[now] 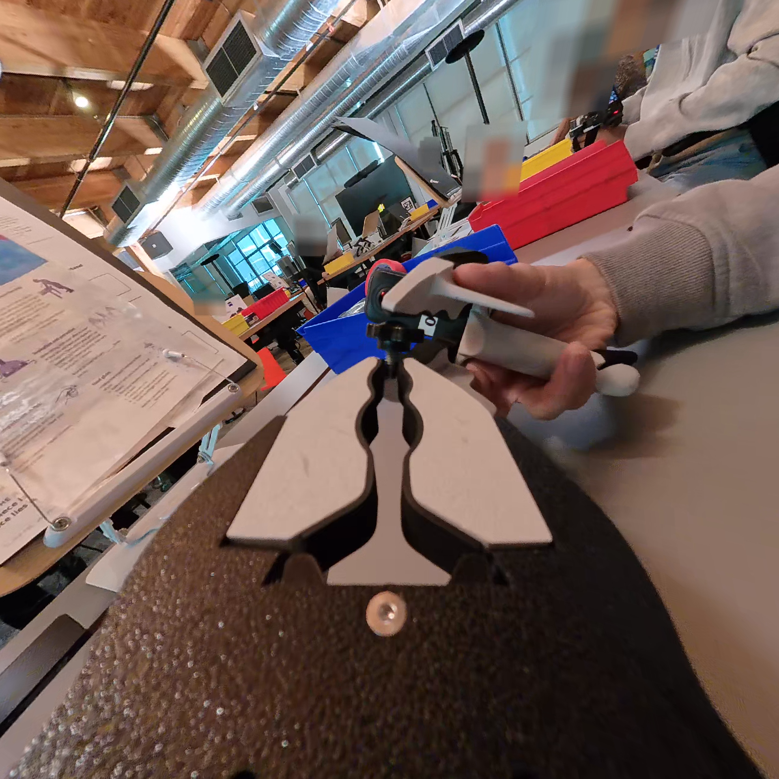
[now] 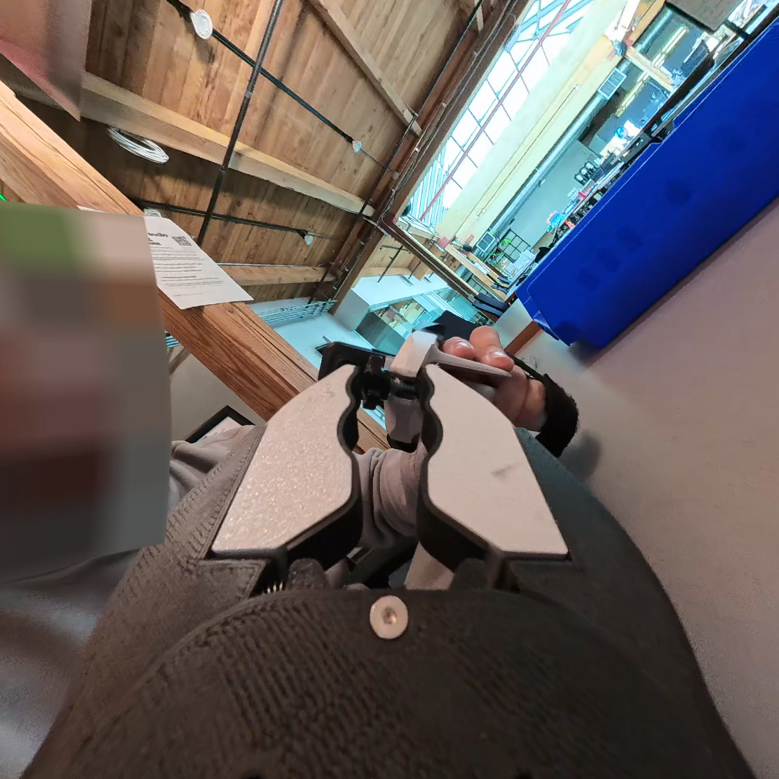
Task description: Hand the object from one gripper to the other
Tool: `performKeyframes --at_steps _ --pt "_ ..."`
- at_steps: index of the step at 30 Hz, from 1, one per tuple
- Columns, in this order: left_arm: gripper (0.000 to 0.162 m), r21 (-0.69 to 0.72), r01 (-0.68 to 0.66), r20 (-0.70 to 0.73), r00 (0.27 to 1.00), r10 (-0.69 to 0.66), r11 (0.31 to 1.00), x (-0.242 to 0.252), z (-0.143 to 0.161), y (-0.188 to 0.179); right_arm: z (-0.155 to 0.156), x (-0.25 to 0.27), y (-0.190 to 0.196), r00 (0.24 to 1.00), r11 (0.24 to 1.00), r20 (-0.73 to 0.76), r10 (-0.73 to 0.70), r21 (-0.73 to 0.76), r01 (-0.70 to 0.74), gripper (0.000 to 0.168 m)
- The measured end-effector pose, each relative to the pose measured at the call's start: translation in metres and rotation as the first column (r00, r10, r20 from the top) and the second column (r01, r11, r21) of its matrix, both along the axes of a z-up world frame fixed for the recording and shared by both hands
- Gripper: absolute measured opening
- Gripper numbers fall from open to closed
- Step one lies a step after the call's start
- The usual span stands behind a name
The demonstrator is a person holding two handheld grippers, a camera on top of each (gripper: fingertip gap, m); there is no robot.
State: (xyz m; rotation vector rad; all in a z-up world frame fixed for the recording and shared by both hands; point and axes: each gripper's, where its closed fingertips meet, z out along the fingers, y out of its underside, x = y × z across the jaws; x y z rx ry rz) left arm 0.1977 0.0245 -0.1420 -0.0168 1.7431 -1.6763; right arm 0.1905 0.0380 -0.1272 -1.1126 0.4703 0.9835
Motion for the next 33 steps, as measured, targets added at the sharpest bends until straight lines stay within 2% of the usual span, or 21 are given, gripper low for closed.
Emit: performKeyframes --at_steps 7,13,17,21,22,24,27,30,33 --pt "0.006 0.047 -0.022 0.058 0.998 0.02 0.999 -0.001 -0.003 -0.002 -0.007 -0.014 0.003 0.996 0.996 0.029 0.08 -0.045 -0.079 0.028" --pt "0.006 0.05 -0.027 0.057 0.998 0.024 0.998 0.001 -0.003 -0.001 -0.007 -0.013 0.007 0.995 0.997 0.087 0.057 -0.055 -0.052 0.026" --pt "0.007 0.058 -0.038 0.028 0.999 0.037 0.998 0.003 -0.007 0.0 -0.013 -0.01 0.008 0.984 0.994 0.179 0.005 -0.106 0.014 0.025" --pt "0.022 0.052 -0.05 -0.012 0.999 0.051 0.997 0.007 -0.01 0.001 -0.012 0.009 0.002 0.933 0.97 0.33 -0.145 -0.137 0.199 0.024" --pt "0.024 0.049 -0.05 -0.019 0.999 0.051 0.998 0.007 -0.01 0.001 -0.012 0.016 -0.001 0.897 0.952 0.394 -0.199 -0.141 0.273 0.025" --pt "0.029 0.039 -0.035 -0.062 0.997 0.038 0.999 0.007 -0.011 0.001 -0.011 0.032 -0.009 0.779 0.888 0.547 -0.307 -0.129 0.441 0.025" --pt "0.039 -0.001 0.009 -0.202 0.979 -0.009 1.0 0.008 -0.015 -0.001 -0.016 0.052 -0.022 0.511 0.747 0.79 -0.34 -0.104 0.657 0.025" --pt "0.039 -0.069 -0.001 -0.349 0.937 -0.023 0.998 0.014 -0.018 0.0 -0.028 0.064 -0.028 0.21 0.605 0.96 -0.186 -0.056 0.794 0.025" --pt "0.036 -0.137 -0.041 -0.451 0.892 -0.025 0.99 0.021 -0.018 0.005 -0.036 0.068 -0.029 -0.054 0.492 0.999 0.002 0.047 0.87 0.025"
